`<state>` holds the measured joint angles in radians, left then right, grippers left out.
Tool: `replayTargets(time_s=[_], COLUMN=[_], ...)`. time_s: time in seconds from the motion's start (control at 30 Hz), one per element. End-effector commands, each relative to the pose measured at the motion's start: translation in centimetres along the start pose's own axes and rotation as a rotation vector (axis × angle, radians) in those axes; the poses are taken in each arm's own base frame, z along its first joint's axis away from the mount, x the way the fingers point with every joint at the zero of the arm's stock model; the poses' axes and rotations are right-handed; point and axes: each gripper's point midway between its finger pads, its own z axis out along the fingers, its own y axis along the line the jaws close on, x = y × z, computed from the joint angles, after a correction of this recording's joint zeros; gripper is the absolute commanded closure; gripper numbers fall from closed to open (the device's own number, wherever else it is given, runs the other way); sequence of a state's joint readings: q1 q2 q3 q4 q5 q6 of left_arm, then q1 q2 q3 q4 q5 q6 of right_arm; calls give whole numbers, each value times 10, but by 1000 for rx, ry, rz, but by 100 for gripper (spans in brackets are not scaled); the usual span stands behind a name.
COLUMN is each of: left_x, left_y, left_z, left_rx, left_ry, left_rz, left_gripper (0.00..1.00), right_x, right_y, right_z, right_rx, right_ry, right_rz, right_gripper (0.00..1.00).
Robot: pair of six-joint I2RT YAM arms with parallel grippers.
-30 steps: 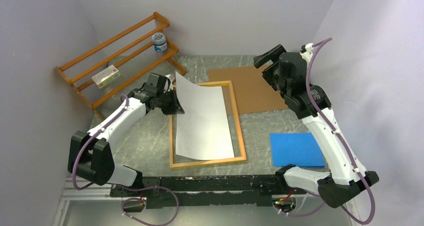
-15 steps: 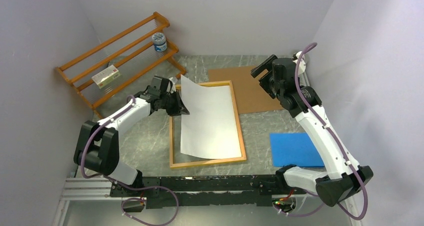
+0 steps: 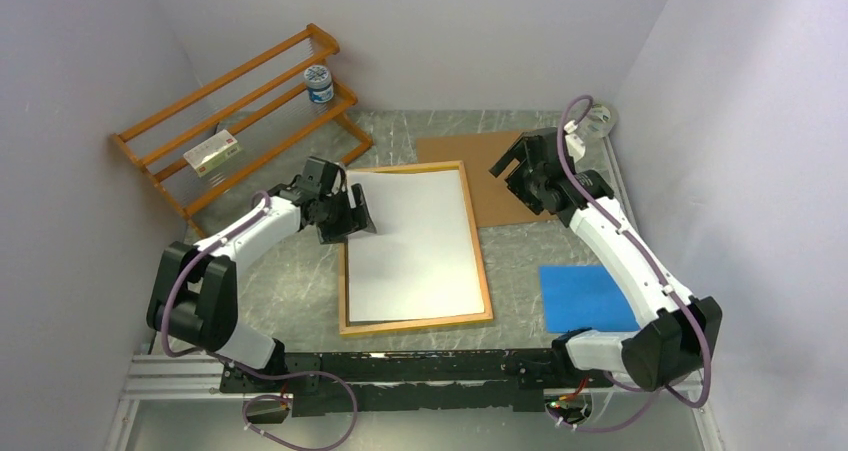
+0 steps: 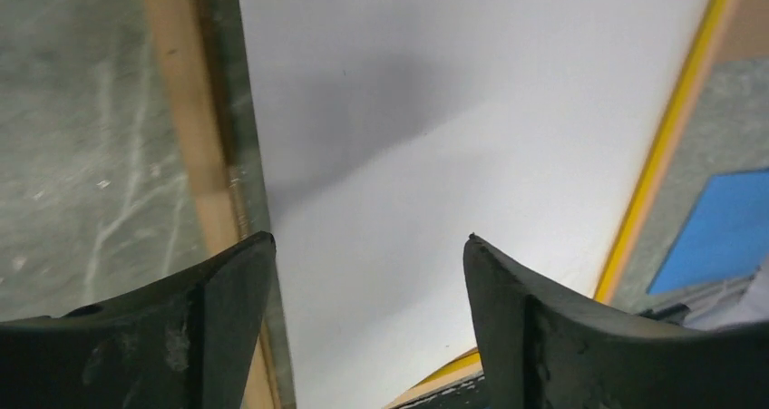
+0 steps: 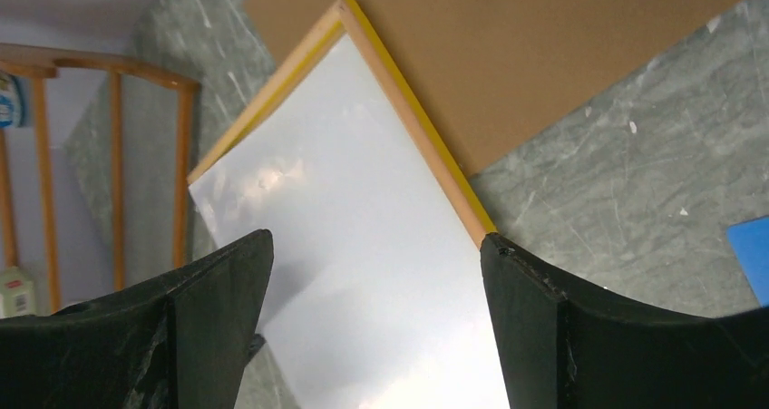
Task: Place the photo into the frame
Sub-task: Turn over the photo from the photo frame, then move the photo frame to the center of the board.
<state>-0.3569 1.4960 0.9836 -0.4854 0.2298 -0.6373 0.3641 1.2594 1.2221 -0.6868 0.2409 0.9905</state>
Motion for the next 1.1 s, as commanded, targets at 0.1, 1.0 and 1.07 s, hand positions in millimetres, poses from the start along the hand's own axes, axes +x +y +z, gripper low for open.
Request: replayTargets(time_s=[0.1,1.0,1.07], left_x=[-10,21,24], left_y=[28,21,15], left_z=[-25,28,24], left_rx=[-163,146,177], left_ry=[-91,189,206], left_rz=[36,-98,-107], left_gripper=[13,15,18], right_x=[27,180,183], right_y=[-12,-50,-46], right_z=[36,103,96], right_rx=[-2,-144,-172], right_ry=[97,769,783], right_rz=[-79,-327,-323], right_gripper=[12,6,7])
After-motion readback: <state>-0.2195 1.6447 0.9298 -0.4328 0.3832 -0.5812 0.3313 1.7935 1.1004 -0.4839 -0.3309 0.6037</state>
